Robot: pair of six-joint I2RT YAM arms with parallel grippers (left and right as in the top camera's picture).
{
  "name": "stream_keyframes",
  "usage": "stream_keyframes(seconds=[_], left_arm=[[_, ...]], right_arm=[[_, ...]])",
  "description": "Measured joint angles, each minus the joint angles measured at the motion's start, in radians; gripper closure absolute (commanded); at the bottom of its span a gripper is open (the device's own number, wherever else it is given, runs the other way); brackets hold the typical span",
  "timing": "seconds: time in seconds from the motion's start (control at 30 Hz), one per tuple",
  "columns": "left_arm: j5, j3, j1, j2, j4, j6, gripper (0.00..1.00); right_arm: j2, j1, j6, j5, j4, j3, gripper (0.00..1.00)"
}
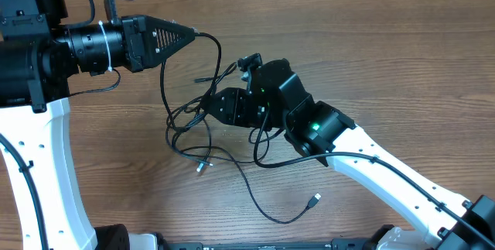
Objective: Untangle cables
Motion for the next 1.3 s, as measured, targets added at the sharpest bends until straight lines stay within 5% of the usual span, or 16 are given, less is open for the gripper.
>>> stream_keyframes(seconds=[0.1, 0.43, 0.57, 1.0, 1.07, 1.13, 1.3], left_arm=[[0.0, 0.0, 0.0, 0.0, 0.0, -0.011, 0.96], [0.0, 0.001, 0.0, 0.0, 0.002, -0.014, 0.96], [0.002, 0.001, 0.0, 0.0, 0.002, -0.014, 0.96], [0.004, 0.002, 0.0, 0.0, -0.029, -0.014, 0.96], [0.004, 0.002, 0.0, 0.0, -0.031, -0.014, 0.96], [0.003, 0.002, 0.0, 0.0, -0.035, -0.014, 0.96], [0.003, 0.002, 0.0, 0.0, -0.045, -0.014, 0.96]], right_arm=[[0.0, 0.003, -0.001, 0.0, 0.003, 0.0, 0.59], [0.0, 0.013, 0.024, 0.014, 0.012, 0.0, 0.58], [0.0, 0.033, 0.054, 0.03, 0.045, 0.0, 0.48], [0.0, 0.095, 0.185, 0.164, 0.094, 0.0, 0.59], [0.0, 0.1, 0.198, 0.174, 0.106, 0.0, 0.69], [0.0, 0.106, 0.206, 0.182, 0.122, 0.0, 0.94], [0.0, 0.112, 0.229, 0.194, 0.134, 0.0, 0.96]])
